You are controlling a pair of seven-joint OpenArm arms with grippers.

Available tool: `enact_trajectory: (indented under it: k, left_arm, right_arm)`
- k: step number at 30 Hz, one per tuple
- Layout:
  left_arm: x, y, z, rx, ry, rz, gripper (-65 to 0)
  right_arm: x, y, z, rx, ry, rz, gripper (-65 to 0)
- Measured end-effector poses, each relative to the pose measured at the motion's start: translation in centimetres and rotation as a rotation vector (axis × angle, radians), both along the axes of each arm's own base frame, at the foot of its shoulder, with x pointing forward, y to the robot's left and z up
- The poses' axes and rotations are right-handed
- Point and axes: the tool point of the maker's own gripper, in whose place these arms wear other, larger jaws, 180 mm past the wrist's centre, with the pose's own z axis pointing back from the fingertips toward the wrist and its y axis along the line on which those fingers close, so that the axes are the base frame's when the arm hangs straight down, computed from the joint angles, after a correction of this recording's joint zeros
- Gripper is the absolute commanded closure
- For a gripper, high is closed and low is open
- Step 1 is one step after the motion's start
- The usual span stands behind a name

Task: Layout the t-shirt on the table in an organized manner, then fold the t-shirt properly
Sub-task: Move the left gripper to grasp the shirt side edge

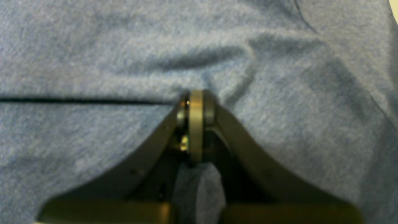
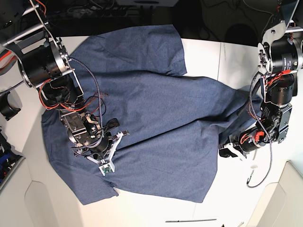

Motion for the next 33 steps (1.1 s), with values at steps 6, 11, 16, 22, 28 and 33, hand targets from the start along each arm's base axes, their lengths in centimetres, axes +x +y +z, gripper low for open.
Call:
enact_trajectory:
  k: [6, 11, 16, 22, 28, 33]
  left_arm:
    - [-1.4, 0.1, -1.6, 0.033, 0.053, -0.013, 0.0]
    - [-3.9, -0.8, -3.6, -0.021, 0.084, -0.033, 0.0]
    - [-3.9, -1.5, -3.7, -0.016, 0.075, -0.05, 0.0]
    - [-3.1, 3.1, -4.2, 0.17, 0.082, 0.093, 0.0]
    - [-3.4, 7.4, -4.2, 0.331, 0.112, 0.193, 0.0]
    - [-4.8, 7.3, -5.3, 0.329, 0.149, 0.176, 0.0]
  right_arm:
    - [0.0, 0.0, 0.0, 0.0, -0.001, 0.0, 0.0]
    - [0.0, 0.0, 0.0, 0.0, 0.0, -0.001, 0.0]
    - [0.0, 0.0, 0.0, 0.0, 0.0, 0.0, 0.0]
    - [0.0, 0.0, 0.0, 0.0, -0.001, 0.0, 0.0]
    - [-0.1, 0.0, -0.1, 0.0, 0.002, 0.0, 0.0]
    - [-0.1, 0.0, -0.1, 0.0, 0.001, 0.0, 0.0]
